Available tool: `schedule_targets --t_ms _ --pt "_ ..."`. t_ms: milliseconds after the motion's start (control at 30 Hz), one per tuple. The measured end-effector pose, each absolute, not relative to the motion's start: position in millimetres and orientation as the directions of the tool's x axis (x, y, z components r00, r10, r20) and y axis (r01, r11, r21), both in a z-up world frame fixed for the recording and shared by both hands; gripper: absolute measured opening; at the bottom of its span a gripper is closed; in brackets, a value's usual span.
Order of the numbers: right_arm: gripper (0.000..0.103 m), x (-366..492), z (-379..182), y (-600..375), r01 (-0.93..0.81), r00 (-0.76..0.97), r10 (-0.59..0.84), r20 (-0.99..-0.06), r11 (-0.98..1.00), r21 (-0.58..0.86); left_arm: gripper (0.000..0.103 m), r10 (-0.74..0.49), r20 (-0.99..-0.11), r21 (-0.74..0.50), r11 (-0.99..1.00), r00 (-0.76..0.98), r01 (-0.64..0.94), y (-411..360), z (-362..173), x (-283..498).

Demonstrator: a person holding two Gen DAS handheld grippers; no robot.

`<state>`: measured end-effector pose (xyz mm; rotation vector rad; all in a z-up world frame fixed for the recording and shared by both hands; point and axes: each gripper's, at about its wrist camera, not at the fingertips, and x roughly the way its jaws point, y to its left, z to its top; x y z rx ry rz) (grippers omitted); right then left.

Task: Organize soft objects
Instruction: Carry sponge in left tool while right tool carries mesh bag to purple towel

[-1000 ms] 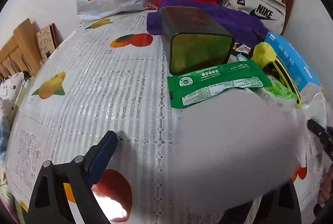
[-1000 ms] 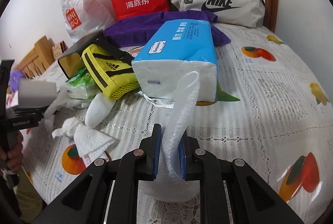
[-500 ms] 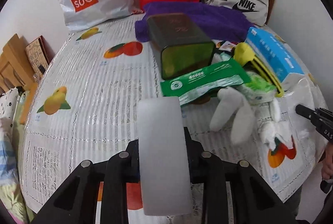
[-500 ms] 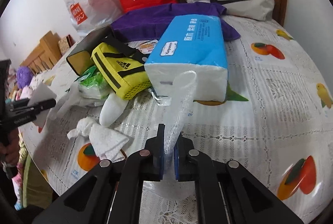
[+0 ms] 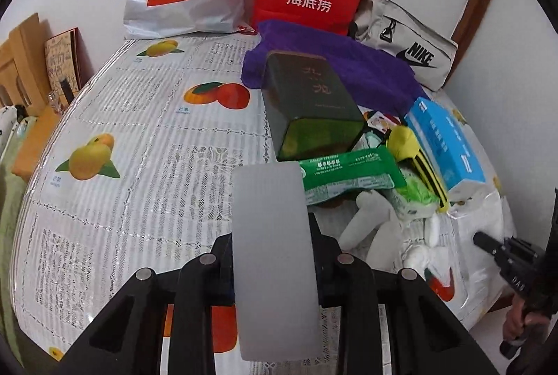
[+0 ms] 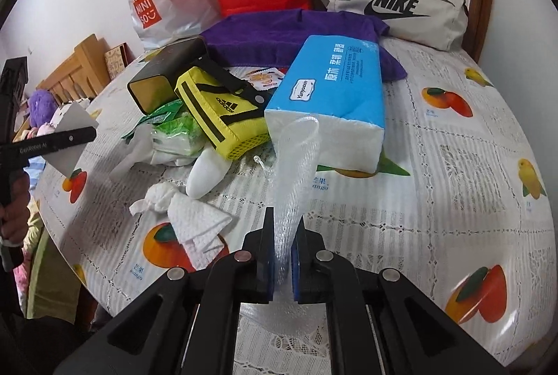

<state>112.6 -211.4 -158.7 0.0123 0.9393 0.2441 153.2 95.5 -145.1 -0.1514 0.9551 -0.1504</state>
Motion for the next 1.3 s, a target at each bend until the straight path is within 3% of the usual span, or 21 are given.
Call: schedule_targets --t_ms 400,767,900,1300 --pt "0.007 131 -98 -205 -0.279 0.618 0.24 -0.749 0.957 0.077 0.028 -0.179 -0.778 -0.178 0.982 0.603 0.061 108 -101 186" --pt "0.007 205 -30 -188 -0.417 0.683 0.314 -0.659 0.909 0.001 0.029 -0.238 -0.75 -0.161 0.97 0.617 0.18 80 -77 255" --pt "0.007 244 -32 -170 -0.44 0.696 0.339 -0.633 0.898 -0.003 0.029 -0.232 -0.76 -0.126 0.969 0.607 0.213 61 -74 280" --pt "0.007 355 -71 -180 -0.336 0.642 0.25 -0.724 0.942 0.028 0.029 -0.243 -0.793 -0.167 0.969 0.559 0.184 45 -79 374"
